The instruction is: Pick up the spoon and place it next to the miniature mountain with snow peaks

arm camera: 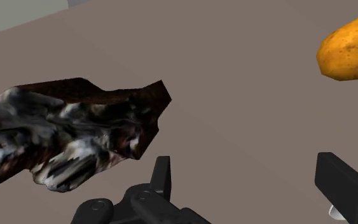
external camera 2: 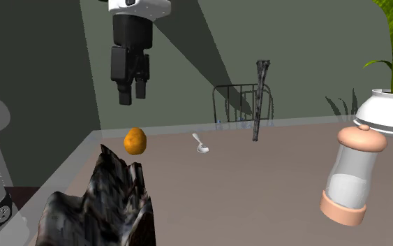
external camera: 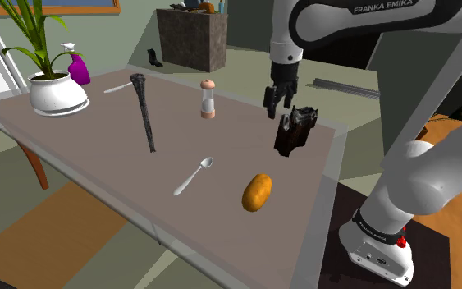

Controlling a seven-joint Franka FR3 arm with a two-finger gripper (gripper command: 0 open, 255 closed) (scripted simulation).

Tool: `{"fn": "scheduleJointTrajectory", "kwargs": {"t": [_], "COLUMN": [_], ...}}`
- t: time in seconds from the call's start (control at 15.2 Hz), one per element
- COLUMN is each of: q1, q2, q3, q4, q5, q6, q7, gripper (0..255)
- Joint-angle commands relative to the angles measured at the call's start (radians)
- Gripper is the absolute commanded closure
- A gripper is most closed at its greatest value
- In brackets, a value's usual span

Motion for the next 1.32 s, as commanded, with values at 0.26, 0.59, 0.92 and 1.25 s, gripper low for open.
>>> {"fn": "scheduleJointTrajectory", "kwargs": {"t": [0.26, 0.59, 0.92, 1.25], "q1": [0.032, 0.057, 0.085, 0.119], "q2": [0.195, 0.366, 0.542, 0.723], "q3": [0.043, 0.076, 0.106, 0.129], "q4": [0.060, 0.144, 0.255, 0.393], "q5": [0.029, 0.038, 0.035, 0.023], "q6": [0.116, 0.186, 0.235, 0.261], "q7": [0.019, 0.031, 0.045, 0.059], "gripper": [0, 0, 0, 0]}}
